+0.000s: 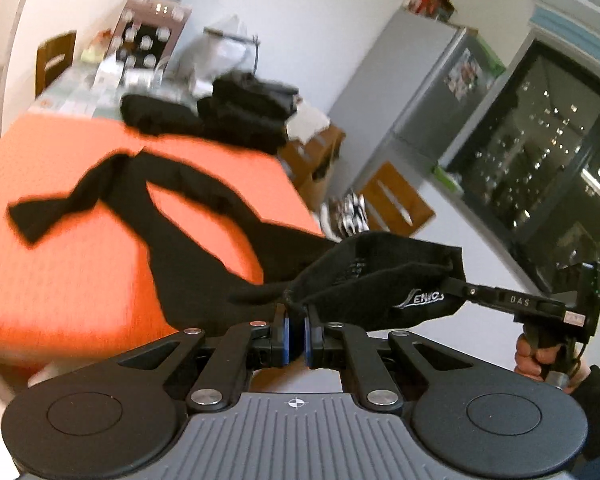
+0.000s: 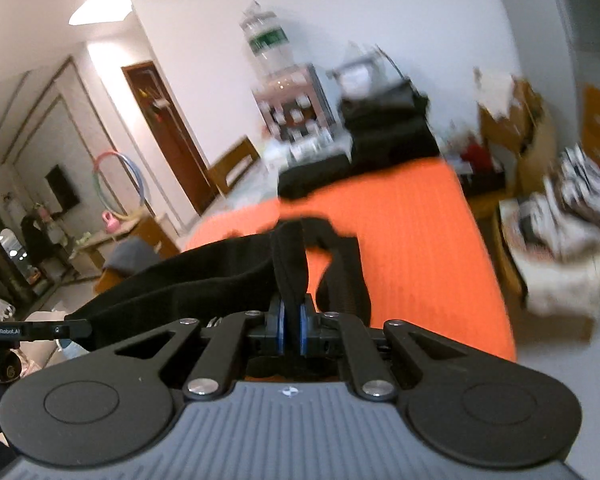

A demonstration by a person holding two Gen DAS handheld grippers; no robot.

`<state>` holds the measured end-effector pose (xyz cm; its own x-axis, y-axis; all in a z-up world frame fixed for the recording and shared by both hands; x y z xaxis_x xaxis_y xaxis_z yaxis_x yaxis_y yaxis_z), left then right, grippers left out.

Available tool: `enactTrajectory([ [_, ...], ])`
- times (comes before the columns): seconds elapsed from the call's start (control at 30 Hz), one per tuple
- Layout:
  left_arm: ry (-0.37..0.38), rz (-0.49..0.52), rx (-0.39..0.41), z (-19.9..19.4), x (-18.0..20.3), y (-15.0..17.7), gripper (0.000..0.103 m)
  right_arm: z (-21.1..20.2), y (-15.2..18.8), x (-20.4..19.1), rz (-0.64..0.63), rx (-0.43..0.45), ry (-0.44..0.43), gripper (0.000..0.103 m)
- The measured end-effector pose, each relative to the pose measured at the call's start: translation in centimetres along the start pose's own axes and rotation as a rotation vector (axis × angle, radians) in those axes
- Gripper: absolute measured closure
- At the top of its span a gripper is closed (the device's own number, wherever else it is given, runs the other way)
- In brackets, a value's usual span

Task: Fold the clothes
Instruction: 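Lift the sweatshirt off the table with both grippers and shake it out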

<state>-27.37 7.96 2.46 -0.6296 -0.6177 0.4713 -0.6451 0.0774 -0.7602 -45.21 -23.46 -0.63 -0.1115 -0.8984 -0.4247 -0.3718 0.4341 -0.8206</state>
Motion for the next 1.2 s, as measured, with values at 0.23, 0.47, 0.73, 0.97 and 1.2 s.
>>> enactTrajectory([
  [0.23,-0.001,0.029,-0.117,-5.8,2.3,6.6,0.094,-8.4,9.1,-2.9,0.031,-0.123,0.012,0.095],
  [0.47,-0.015,0.007,-0.215,-8.7,5.3,13.3,0.094,-15.6,16.8,-4.0,0.059,-0.266,-0.026,0.095],
  [0.73,-0.031,-0.024,-0.277,-10.9,10.2,20.6,0.094,-22.3,22.0,-3.7,0.063,-0.396,-0.097,0.095],
  [0.97,-0.071,-0.071,-0.247,-13.3,11.2,23.4,0.094,-25.4,24.0,-4.1,0.041,-0.479,-0.155,0.095],
  [1.2,-0.104,-0.103,-0.198,-14.1,11.5,24.5,0.094,-26.4,23.0,-4.8,0.0,-0.487,-0.195,0.095],
])
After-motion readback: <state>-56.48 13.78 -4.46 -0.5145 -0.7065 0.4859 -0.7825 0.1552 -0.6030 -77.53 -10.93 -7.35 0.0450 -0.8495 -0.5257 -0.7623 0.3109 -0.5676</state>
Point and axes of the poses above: each gripper's, at about its wrist camera, not at the fingertips, and z roughly the way its jaws point, x to its right, y to its underside, the point moved 4 cm from there along z, roughly the way its jaws point, and after that the axes turned 8 degrees about x, right-handed, at the moved point
